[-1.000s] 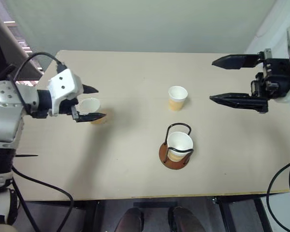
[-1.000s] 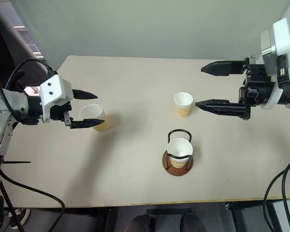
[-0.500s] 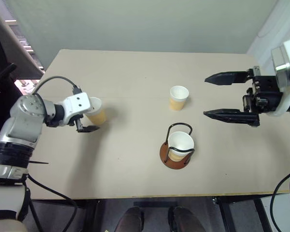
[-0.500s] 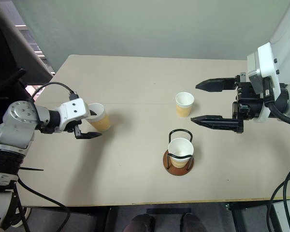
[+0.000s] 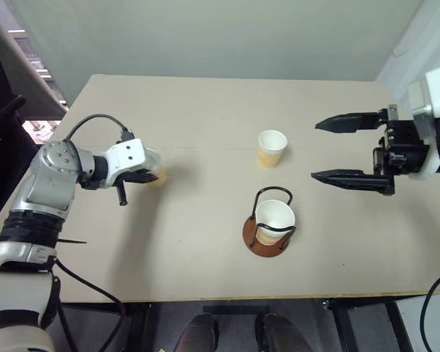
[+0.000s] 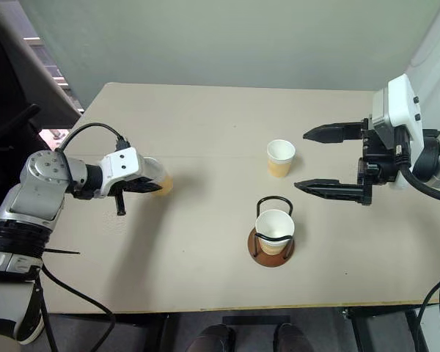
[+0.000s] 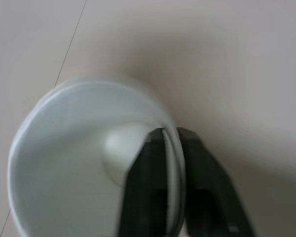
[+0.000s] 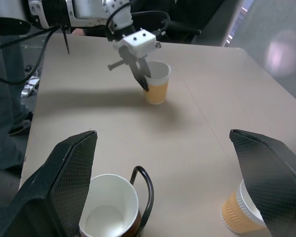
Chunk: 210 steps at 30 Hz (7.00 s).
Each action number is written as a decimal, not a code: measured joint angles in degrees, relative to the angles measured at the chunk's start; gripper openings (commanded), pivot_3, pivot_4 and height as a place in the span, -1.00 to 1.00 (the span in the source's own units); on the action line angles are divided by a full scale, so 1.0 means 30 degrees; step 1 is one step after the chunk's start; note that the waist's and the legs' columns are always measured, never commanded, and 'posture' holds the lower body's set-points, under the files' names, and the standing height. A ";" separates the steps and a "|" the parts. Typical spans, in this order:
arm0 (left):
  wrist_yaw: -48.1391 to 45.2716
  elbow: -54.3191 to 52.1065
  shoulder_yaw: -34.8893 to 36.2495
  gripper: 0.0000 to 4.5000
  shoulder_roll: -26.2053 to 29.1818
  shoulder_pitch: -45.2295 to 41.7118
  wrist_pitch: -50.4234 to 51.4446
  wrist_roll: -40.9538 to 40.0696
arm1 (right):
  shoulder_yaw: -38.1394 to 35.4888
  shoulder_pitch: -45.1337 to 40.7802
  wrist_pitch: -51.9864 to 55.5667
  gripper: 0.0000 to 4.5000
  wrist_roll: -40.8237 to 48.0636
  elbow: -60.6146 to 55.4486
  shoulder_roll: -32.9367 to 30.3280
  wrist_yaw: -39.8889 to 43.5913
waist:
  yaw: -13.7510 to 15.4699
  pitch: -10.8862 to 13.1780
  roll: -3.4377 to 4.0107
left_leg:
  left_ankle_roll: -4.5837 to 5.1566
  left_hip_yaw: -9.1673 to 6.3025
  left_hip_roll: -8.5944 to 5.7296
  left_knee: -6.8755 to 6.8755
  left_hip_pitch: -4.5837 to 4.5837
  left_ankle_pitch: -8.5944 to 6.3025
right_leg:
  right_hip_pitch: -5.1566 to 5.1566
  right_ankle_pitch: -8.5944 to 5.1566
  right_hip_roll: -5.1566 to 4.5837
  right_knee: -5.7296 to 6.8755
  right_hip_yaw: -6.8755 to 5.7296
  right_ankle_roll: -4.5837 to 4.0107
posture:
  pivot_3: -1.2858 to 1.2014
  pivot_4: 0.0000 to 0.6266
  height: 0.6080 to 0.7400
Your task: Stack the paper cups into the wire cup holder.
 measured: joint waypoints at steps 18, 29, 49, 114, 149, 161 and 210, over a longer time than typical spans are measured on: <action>-0.6047 -0.4153 -0.8052 -0.99 -0.3105 -1.0772 -0.0171 -1.2536 | -0.4593 0.3425 0.0413 1.00 0.3468 -0.2752 -0.1880 0.0338 | 0.0287 -0.0024 0.0034 | 0.0088 0.0043 -0.0007 0.0175 -0.0104 -0.0033 | -0.0014 0.0048 -0.0033 0.0000 0.0011 0.0098 | 0.03 -0.52 1.00; -0.6069 -0.1845 -1.3594 -0.99 -0.4240 -1.3134 -0.5055 -1.3828 | -0.7343 0.5388 0.1352 1.00 0.4322 -0.4494 -0.2658 -0.1450 | 0.0309 -0.0018 0.0045 | 0.0184 0.0053 -0.0014 0.0274 -0.0193 -0.0097 | -0.0013 0.0048 -0.0035 -0.0077 0.0012 0.0175 | 0.03 -0.52 1.00; -0.6094 0.0778 -1.6550 0.43 -0.6099 -1.3388 -0.8693 -1.2021 | -0.9013 0.7108 0.1864 1.00 0.5257 -0.5554 -0.2974 -0.3024 | 0.0560 -0.0018 0.0048 | 0.0220 0.0072 -0.0028 0.0326 -0.0236 -0.0122 | -0.0015 0.0047 -0.0044 -0.0087 0.0020 0.0231 | 0.03 -0.52 1.00; 0.4067 -1.3275 0.4607 0.99 0.0228 0.6720 1.0037 -1.0375 | 0.7086 -1.0176 -1.2070 1.00 -1.6074 2.6400 1.2922 -0.4408 | -0.0179 -0.0063 0.0212 | -0.0079 0.0295 0.0132 -0.0022 -0.0171 0.0194 | -0.0411 0.0293 0.0003 0.0239 0.0006 -0.0156 | 0.03 -0.52 1.00; 0.0672 -1.3814 0.3665 1.00 -0.0499 0.3604 1.0127 -1.2229 | 0.5437 -0.6289 -0.1536 -0.97 -0.8119 0.6020 0.3810 0.6461 | -0.0142 -0.0038 0.0175 | -0.0142 0.0307 0.0152 0.0004 -0.0151 0.0261 | -0.0375 0.0300 0.0037 0.0210 0.0013 -0.0173 | 0.03 -0.52 1.00; -0.0729 -1.1466 0.2752 1.00 -0.0407 0.3678 0.8514 -1.0667 | 0.5202 -0.3864 -0.0812 -0.97 -0.6729 0.1836 0.1907 0.5473 | -0.0364 -0.0032 0.0167 | 0.0084 0.0307 0.0223 -0.0004 0.0039 0.0202 | -0.0204 0.0318 0.0099 0.0243 0.0017 -0.0240 | 0.03 -0.52 1.00; -0.1876 -0.8808 0.8241 1.00 0.2956 0.6535 0.8280 -1.1681 | -0.0717 0.1844 -0.6607 0.99 -0.5769 0.9650 -0.2603 0.7105 | -0.0297 -0.0032 0.0107 | 0.0022 0.0356 0.0453 -0.0053 0.0084 0.0043 | -0.0236 0.0249 0.0358 0.0240 0.0083 -0.0390 | 0.03 -0.52 1.00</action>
